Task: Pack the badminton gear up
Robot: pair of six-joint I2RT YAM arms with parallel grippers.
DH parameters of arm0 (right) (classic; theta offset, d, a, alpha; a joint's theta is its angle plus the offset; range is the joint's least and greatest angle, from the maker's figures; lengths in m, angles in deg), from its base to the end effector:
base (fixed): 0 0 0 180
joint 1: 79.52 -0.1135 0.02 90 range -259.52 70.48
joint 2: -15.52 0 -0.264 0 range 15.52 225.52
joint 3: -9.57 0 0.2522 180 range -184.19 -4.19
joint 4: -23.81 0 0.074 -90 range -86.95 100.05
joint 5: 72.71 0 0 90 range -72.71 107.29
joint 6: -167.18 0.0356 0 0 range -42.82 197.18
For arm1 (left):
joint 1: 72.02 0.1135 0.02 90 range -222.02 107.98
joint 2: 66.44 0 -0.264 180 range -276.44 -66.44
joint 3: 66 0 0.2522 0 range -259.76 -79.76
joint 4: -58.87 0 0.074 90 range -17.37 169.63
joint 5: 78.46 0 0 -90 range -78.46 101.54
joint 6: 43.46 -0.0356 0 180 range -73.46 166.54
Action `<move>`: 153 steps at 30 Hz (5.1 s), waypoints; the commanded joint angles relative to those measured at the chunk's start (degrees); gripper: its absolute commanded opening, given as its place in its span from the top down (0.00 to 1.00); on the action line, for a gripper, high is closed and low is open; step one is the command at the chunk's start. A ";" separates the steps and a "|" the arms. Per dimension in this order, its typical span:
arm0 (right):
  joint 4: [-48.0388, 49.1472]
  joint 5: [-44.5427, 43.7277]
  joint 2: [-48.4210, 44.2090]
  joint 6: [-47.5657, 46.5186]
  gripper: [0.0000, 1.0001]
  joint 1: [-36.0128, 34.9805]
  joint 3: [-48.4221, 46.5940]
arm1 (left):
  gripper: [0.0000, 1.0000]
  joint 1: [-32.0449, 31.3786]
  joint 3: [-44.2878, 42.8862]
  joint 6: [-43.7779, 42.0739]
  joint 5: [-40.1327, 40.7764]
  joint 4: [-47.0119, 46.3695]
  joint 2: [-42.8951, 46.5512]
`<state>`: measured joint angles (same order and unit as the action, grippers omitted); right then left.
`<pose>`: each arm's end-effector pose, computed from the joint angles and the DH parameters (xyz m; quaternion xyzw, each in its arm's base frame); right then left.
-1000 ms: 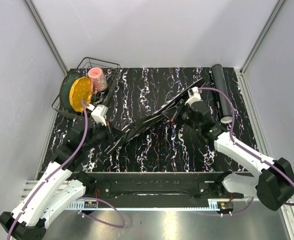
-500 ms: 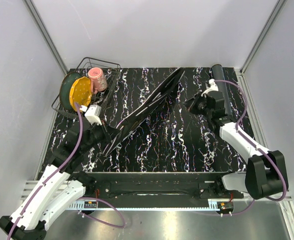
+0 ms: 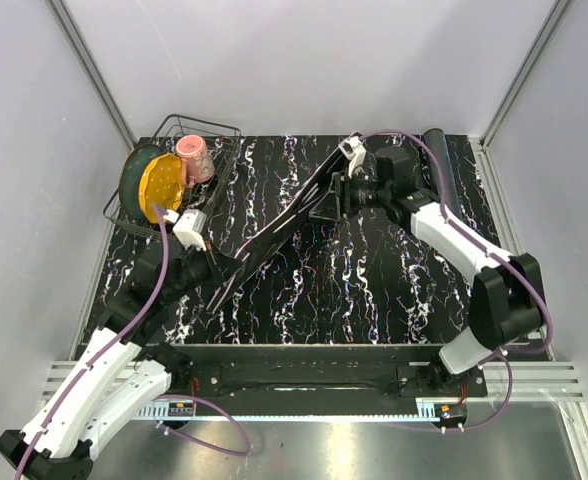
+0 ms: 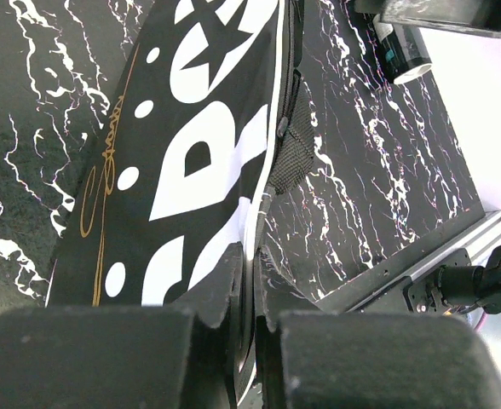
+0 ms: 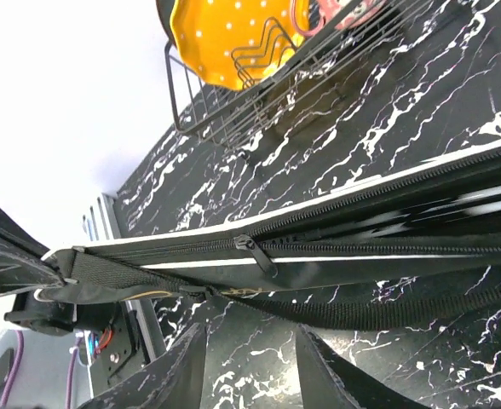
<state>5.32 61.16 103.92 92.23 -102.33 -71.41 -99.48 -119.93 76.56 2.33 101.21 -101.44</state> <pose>0.3152 0.1593 0.3013 -0.2510 0.7711 0.4592 0.3628 0.1238 -0.0707 0.3034 0.0255 0.8339 -0.3219 0.4475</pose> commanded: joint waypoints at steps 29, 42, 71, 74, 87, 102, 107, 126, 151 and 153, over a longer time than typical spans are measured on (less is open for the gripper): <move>-18.12 -6.70 14.43 -19.00 0.52 -8.30 -20.58 | 1.00 0.39 -1.67 -0.49 -4.23 -2.39 -0.85; -18.91 -15.48 12.94 -18.04 0.63 -10.41 -21.55 | 1.00 0.39 -1.41 0.04 -4.32 -2.47 -0.68; -7.93 -4.42 7.05 -12.85 0.64 -7.78 -12.94 | 1.00 0.39 -1.76 1.01 -3.53 -0.89 0.73; -6.08 -1.34 7.83 -12.15 0.60 -7.78 -12.93 | 1.00 0.48 -1.85 0.92 -3.97 -0.98 0.55; -5.63 -5.90 7.84 -13.02 0.57 -7.87 -10.74 | 1.00 0.39 -2.20 1.01 -4.32 -0.80 0.55; -6.52 -10.65 8.28 -17.16 0.53 -9.10 -11.35 | 1.00 0.39 -2.38 1.27 -5.03 -0.89 0.02; -6.26 -11.44 8.10 -16.98 0.58 -10.23 -12.06 | 1.00 0.39 -2.29 1.36 -4.94 -1.07 -0.06; -5.99 -23.66 6.61 -17.69 0.72 -12.96 -12.06 | 1.00 0.48 -1.59 2.32 -5.29 -1.51 0.46; 0.59 -31.56 5.38 -16.11 1.00 -14.37 -6.97 | 1.00 0.39 -1.76 2.76 -4.33 -1.51 0.46; 3.57 -34.64 4.42 -13.83 1.00 -14.28 -4.60 | 1.00 0.48 -1.85 2.85 -3.54 -1.16 0.90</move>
<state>1.25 34.11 112.16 75.27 -116.23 -79.15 -99.28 -119.93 78.16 -1.15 102.48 -101.53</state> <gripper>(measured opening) 0.009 0.060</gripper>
